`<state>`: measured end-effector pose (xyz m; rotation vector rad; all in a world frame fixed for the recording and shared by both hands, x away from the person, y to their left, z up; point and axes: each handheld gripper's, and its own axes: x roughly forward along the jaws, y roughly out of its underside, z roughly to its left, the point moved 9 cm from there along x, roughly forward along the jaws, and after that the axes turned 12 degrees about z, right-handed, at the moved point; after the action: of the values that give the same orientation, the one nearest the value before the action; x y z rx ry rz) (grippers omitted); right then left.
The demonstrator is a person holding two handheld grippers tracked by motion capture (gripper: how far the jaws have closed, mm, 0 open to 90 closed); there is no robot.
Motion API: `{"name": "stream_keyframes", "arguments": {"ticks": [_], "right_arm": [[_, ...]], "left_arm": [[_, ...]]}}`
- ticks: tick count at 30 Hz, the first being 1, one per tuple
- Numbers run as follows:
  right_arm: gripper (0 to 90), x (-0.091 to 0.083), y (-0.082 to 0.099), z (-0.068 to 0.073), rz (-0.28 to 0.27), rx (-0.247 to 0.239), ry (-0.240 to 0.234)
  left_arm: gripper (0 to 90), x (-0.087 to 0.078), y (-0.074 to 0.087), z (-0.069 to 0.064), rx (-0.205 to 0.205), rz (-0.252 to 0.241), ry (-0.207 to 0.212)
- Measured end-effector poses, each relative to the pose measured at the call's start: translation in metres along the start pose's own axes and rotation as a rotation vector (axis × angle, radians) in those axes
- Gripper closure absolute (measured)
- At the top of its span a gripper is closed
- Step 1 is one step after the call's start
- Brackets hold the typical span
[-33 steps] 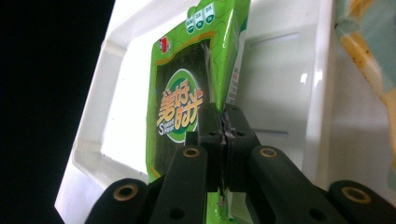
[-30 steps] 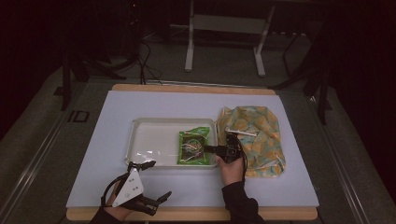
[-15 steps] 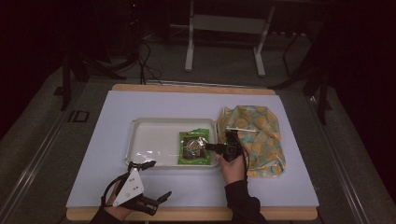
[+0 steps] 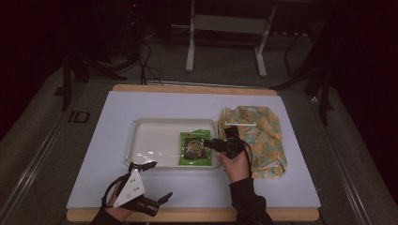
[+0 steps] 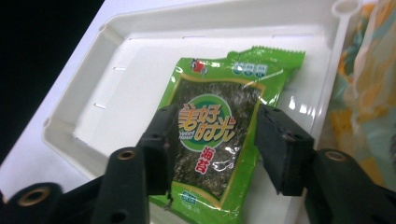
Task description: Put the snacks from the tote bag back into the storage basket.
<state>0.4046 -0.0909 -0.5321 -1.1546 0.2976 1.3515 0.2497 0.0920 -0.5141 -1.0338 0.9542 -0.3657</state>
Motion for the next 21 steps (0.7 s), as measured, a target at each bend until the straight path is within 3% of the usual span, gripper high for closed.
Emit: {"name": "stream_keyframes", "arguments": {"ticks": [7,10,13,16,18,21], "right_arm": [[37.5,-0.008,-0.009,0.007,-0.005,-0.113,0.035],[27.7,-0.013,-0.014,0.011,-0.024,-0.165,0.058],[20.0,-0.016,-0.018,0.012,-0.024,-0.192,0.048],[19.1,-0.019,-0.02,0.012,-0.031,-0.233,0.084],[15.5,-0.02,-0.021,0.011,-0.028,-0.296,0.125],[14.8,-0.025,-0.023,0.01,-0.024,-0.317,0.132]], "left_arm": [[0.4,0.0,0.0,0.0,-0.002,0.0,0.002],[0.4,0.0,0.0,0.0,-0.002,0.001,0.003],[0.4,0.0,0.0,0.0,0.0,0.001,0.002],[0.4,0.0,0.0,0.0,0.0,0.0,0.0],[0.4,0.0,0.0,0.0,-0.002,0.001,0.003],[0.4,0.0,0.0,0.0,0.0,0.002,0.002]]}}
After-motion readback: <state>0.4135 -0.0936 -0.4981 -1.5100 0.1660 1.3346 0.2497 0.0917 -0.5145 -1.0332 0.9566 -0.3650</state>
